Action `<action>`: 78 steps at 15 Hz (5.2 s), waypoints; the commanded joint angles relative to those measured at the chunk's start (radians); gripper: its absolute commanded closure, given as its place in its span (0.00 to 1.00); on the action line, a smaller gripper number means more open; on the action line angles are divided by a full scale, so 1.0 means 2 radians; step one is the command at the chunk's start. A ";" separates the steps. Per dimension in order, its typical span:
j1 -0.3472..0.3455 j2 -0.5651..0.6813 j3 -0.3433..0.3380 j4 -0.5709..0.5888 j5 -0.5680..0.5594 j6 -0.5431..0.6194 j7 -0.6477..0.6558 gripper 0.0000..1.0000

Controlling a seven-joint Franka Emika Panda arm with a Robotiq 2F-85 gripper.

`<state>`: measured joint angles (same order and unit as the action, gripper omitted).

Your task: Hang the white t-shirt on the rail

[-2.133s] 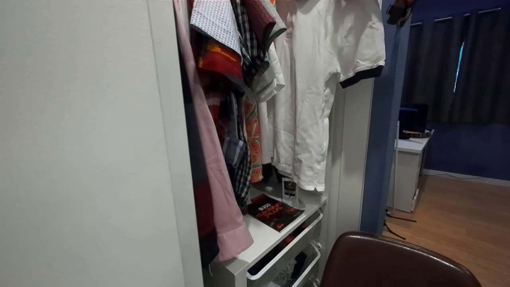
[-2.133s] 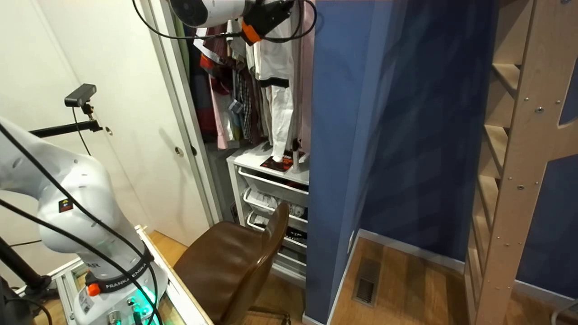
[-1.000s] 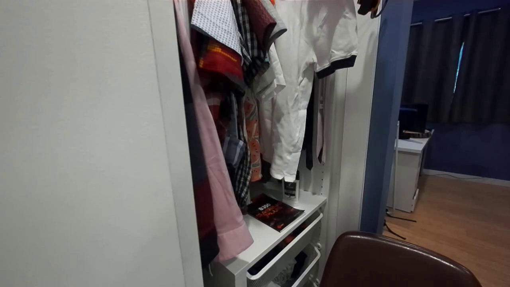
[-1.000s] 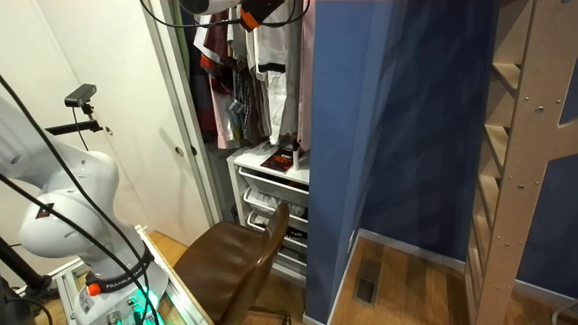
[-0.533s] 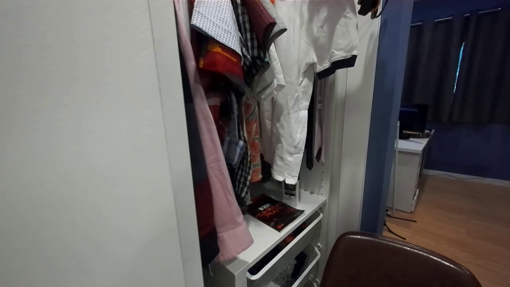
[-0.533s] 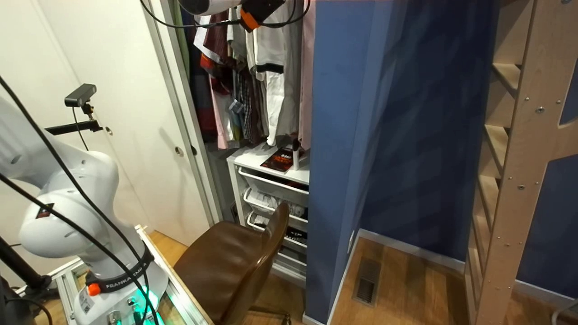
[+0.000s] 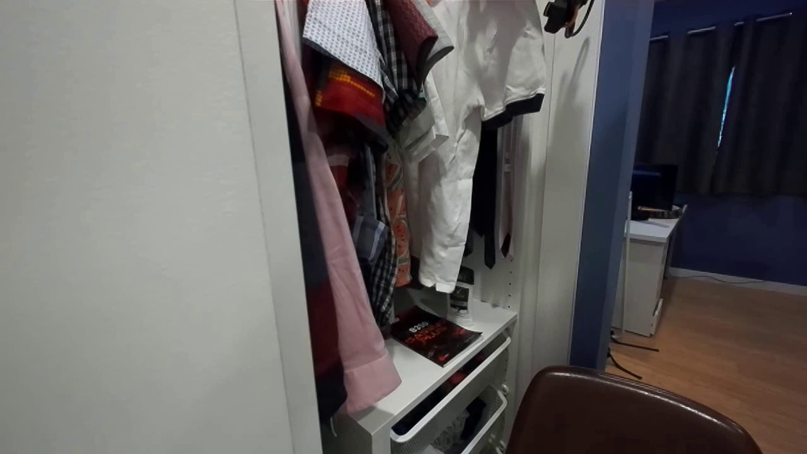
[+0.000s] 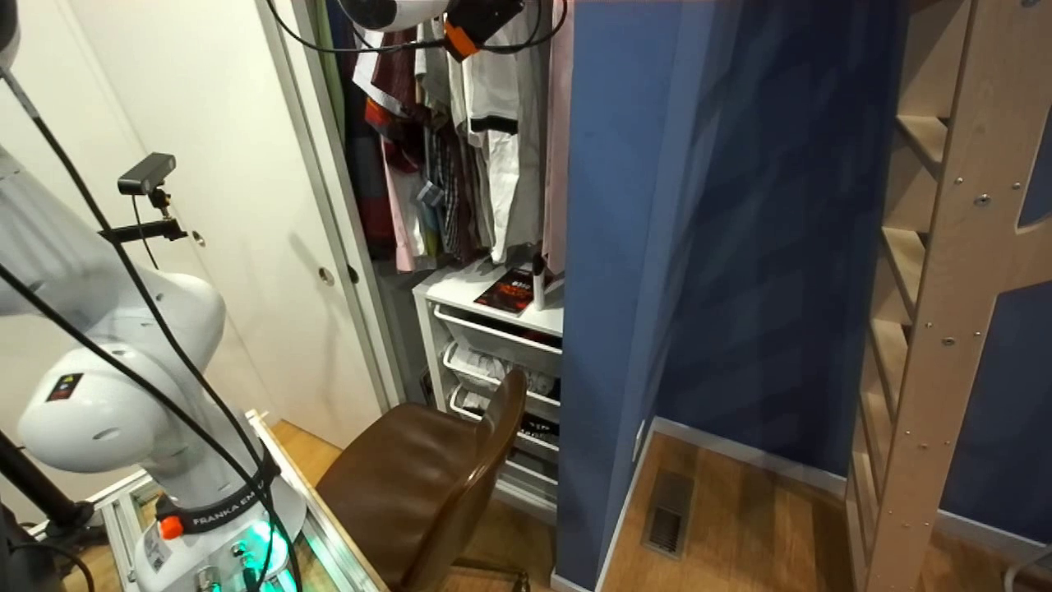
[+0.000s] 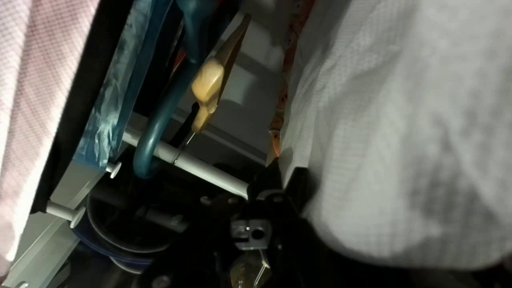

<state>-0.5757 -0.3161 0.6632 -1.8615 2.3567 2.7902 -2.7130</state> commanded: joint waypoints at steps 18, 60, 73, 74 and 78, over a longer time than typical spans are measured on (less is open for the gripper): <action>-0.617 -0.145 0.447 0.218 0.087 -0.052 0.117 0.96; -0.827 -0.341 0.423 0.445 0.080 -0.049 0.420 0.96; -0.869 -0.352 0.424 0.485 0.039 -0.075 0.494 0.53; -0.868 -0.350 0.424 0.485 0.035 -0.076 0.498 0.47; -0.858 -0.337 0.422 0.474 0.032 -0.082 0.506 0.19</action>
<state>-2.2751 -1.0139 1.5074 -0.9332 2.4472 2.6577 -1.7398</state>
